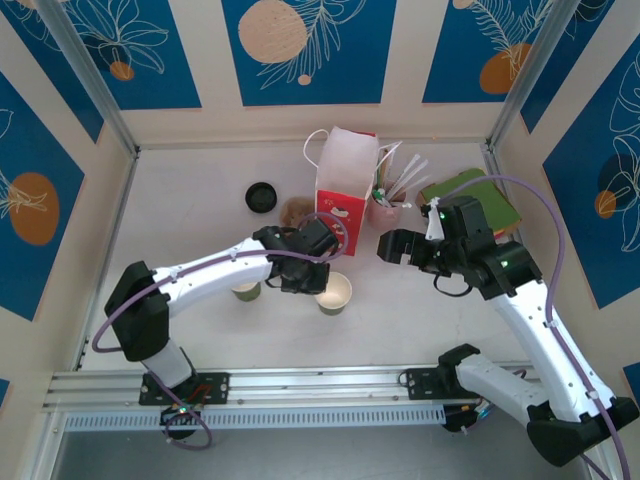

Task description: Pack the takeout coffee

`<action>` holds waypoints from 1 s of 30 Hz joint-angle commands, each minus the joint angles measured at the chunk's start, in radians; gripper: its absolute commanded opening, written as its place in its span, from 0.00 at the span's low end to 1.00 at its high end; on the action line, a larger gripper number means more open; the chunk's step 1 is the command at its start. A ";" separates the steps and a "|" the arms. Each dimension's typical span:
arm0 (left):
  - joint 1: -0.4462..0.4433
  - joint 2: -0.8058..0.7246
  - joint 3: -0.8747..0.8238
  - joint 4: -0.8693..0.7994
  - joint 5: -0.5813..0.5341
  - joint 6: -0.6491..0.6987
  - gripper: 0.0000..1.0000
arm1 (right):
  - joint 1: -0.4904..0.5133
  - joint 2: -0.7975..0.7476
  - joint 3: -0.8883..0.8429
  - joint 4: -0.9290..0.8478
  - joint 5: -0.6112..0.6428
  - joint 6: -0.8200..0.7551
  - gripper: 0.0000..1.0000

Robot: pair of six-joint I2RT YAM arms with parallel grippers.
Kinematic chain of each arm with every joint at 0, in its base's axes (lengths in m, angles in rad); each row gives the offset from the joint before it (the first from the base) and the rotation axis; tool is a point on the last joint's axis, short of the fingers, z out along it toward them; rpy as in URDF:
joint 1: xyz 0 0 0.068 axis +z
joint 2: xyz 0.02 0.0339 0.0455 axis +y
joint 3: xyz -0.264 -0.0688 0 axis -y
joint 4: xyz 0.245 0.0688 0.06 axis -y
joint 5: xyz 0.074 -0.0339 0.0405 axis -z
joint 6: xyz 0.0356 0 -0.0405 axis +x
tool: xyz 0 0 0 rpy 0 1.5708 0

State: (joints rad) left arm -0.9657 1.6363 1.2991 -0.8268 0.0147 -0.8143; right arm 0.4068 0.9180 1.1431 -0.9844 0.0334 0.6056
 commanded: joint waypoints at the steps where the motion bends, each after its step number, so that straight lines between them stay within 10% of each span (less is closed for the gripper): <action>1: -0.008 0.017 -0.012 -0.020 -0.004 -0.012 0.00 | -0.005 0.004 -0.005 0.015 -0.045 -0.017 0.99; 30: 0.107 -0.148 0.163 -0.185 -0.139 0.042 0.67 | 0.002 0.072 0.083 0.048 -0.097 -0.052 0.99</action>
State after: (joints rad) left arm -0.8917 1.5341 1.4353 -0.9596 -0.0654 -0.7795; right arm 0.4053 0.9806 1.1954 -0.9459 -0.0288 0.5858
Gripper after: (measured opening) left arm 0.667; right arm 0.988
